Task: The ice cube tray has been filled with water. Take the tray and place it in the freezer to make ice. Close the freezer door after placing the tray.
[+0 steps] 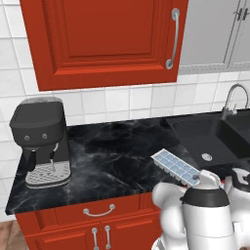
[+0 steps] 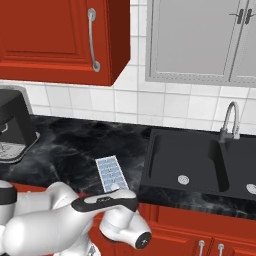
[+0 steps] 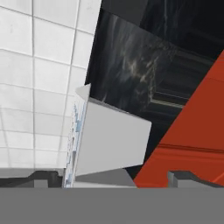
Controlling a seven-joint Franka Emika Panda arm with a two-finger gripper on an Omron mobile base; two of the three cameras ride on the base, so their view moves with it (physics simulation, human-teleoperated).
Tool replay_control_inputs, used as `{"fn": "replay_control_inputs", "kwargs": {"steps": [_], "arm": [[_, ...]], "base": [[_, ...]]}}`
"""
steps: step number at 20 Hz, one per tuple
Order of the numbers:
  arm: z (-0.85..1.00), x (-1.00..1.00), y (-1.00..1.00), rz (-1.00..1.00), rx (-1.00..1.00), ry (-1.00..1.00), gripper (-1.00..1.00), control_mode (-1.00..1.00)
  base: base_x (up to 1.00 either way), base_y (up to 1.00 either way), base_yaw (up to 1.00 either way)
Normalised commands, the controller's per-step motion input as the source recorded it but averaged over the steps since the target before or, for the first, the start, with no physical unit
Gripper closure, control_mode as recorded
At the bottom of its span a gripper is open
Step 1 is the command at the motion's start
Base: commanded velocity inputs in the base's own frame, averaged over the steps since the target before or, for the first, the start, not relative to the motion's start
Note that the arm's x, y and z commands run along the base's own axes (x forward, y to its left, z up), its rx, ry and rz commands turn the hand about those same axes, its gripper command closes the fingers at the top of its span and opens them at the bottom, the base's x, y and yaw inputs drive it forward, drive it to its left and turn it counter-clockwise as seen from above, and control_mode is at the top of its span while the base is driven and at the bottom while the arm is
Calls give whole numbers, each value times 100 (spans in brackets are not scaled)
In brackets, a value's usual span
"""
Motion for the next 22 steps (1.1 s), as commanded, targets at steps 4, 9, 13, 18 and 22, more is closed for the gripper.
{"fn": "replay_control_inputs", "kwargs": {"steps": [4,9,13,18,22], "arm": [[0,1,4,-12,0,-6,-100,-100],[0,16,10,-9,0,-1,-100,-100],[0,27,18,-8,0,0,-100,-100],[0,28,29,-7,0,0,-100,-100],[-4,27,38,-6,0,0,-100,-100]], "base": [[0,0,0],[0,0,0],[0,0,0],[0,0,0],[0,0,0]]}}
